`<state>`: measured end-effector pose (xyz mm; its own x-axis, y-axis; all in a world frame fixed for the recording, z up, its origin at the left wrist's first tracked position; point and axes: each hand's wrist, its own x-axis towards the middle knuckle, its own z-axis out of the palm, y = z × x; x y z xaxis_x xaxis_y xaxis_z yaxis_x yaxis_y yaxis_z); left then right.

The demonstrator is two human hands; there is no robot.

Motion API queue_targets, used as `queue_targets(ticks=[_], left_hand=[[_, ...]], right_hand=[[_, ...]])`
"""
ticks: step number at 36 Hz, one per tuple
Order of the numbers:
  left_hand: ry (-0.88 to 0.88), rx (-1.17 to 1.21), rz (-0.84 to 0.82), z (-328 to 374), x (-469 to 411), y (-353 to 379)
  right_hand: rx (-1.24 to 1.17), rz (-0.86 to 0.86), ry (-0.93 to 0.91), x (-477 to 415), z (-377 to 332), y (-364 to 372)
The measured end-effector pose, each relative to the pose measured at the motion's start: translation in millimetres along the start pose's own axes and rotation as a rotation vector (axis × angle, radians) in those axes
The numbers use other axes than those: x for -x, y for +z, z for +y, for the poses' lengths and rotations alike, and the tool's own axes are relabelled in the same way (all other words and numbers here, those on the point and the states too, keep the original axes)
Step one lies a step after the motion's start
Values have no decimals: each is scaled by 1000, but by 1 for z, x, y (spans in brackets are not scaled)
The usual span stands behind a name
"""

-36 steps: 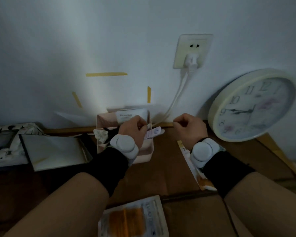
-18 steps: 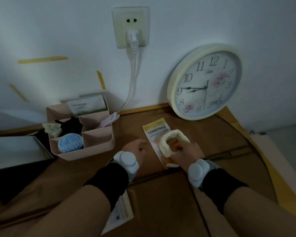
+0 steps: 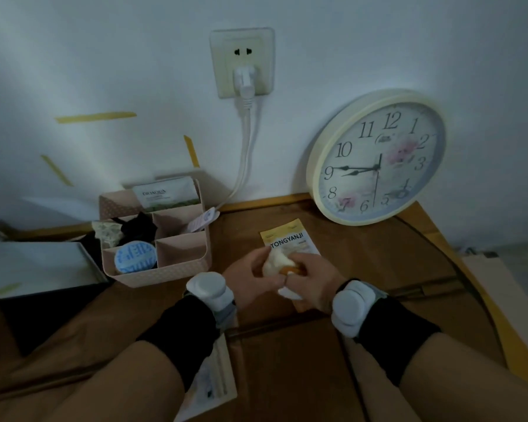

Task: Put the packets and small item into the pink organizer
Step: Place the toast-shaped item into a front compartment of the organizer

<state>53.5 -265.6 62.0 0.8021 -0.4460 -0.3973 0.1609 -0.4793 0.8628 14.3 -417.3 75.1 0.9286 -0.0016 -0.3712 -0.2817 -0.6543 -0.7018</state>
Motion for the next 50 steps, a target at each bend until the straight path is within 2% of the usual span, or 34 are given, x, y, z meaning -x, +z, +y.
queue_targets(ticks=[6,10,14,16,20,22,24,26,28,29,34,38,42,46,50], left_hand=[[-99,153,-66,2,10,-29],[-111,223,14,-4,15,-40],[-128,241,49,-7,21,-49],[-159,322,63,-11,24,-53],[-203,636,-56,-13,32,-56],[-209,662,-24,-16,37,-59],[-208,687,55,-18,39,-60],[-197,661,183,-22,41,-67],[-170,498,320,-28,42,-75],[-162,435,349,-32,42,-78],[-150,410,414,-46,42,-89],[-176,526,464,-43,52,-98],[-192,731,378,-42,58,-105],[-212,859,386,-46,57,-111],[-259,863,401,-46,55,-117]], right_hand=[[-142,12,-89,-9,-33,3],[-227,107,-97,-12,-44,15],[-485,163,-70,-12,-54,23],[-650,127,-42,-11,-63,29],[-1120,-116,48,-10,-81,38],[-1116,-150,34,-11,-86,42],[-995,-130,15,-14,-87,46],[-722,-26,-39,-19,-89,54],[-361,132,-91,-25,-87,63],[-305,183,-91,-25,-88,66],[-555,183,40,-20,-95,78],[-808,-83,62,-18,-101,84],[-978,-260,1,-17,-105,90],[-926,-298,-24,-20,-106,96],[-882,-197,-30,-29,-112,98]])
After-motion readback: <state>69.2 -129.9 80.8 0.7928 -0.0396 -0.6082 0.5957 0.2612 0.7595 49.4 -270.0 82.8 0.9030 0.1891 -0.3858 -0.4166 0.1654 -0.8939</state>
